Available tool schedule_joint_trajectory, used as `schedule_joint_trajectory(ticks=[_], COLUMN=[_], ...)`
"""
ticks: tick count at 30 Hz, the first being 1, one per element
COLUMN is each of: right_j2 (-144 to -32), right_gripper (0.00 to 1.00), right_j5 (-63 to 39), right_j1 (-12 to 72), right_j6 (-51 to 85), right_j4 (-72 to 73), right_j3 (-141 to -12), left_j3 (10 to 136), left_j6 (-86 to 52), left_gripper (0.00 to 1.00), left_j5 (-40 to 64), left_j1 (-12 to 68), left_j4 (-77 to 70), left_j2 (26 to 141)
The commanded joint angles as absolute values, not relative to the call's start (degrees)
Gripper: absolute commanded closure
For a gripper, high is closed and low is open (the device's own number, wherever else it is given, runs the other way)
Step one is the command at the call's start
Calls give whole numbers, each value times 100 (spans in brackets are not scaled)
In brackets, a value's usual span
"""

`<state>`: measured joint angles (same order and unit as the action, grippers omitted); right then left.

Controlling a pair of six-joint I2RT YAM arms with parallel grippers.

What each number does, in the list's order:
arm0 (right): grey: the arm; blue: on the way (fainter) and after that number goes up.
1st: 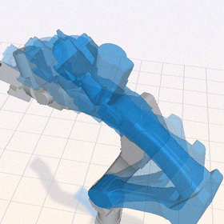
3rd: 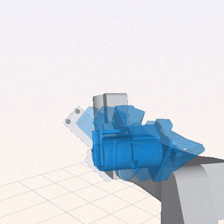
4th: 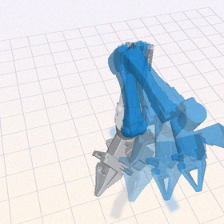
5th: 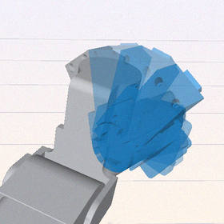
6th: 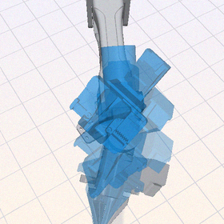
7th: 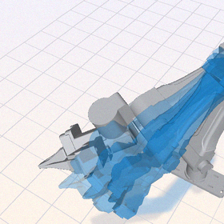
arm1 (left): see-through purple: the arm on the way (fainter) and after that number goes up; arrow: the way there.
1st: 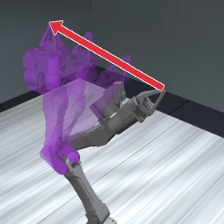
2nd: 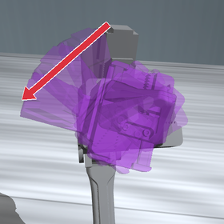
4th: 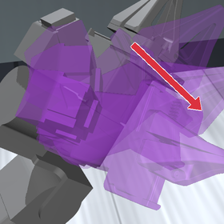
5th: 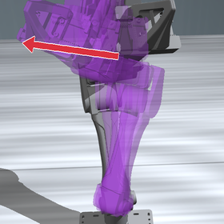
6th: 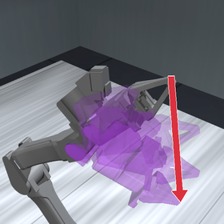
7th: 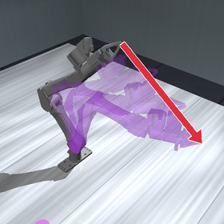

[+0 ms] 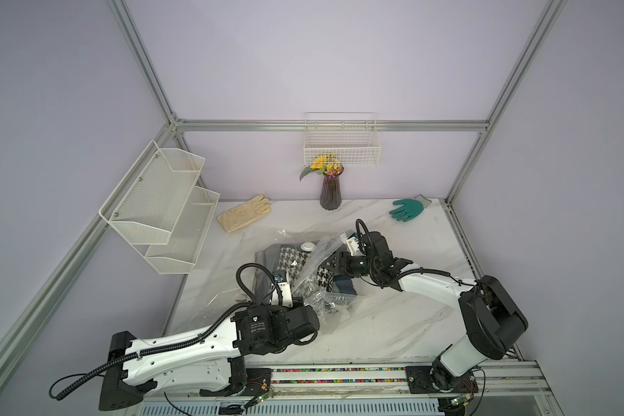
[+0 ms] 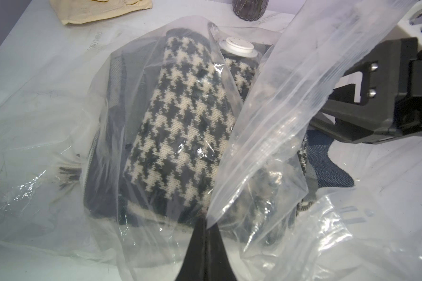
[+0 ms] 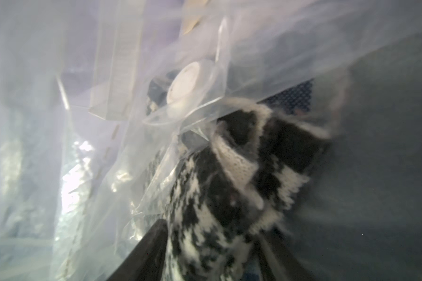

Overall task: Take the scarf out of the vacuum bag
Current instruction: Take out the scarf from the vacuum bag.

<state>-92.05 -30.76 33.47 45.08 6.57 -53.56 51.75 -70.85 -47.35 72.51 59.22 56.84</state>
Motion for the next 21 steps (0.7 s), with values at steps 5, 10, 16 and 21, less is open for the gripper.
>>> schedule_joint_trajectory(ticks=[5,10,16,21], right_j2=[-9254,-9385,-9307,-9006], right_gripper=[40,43,59,81], right_j5=[-2734,-3198,-3523,-3569], right_j1=[3261,3261,3271,3270], right_j6=[4526,4779,4958,4765], right_j4=[642,1014,1319,1153], right_j3=[-5450,-5588,-5647,-5707], left_j3=[5212,5229,5208,5161], left_j6=[-7277,-7277,-7295,-7295], left_gripper=[100,100,100,100], left_j5=[-5163,-5168,-5168,-5168], left_j1=[7233,7233,7233,7228], left_j4=[6528,6510,6505,6470], left_j2=[5607,5625,5603,5608])
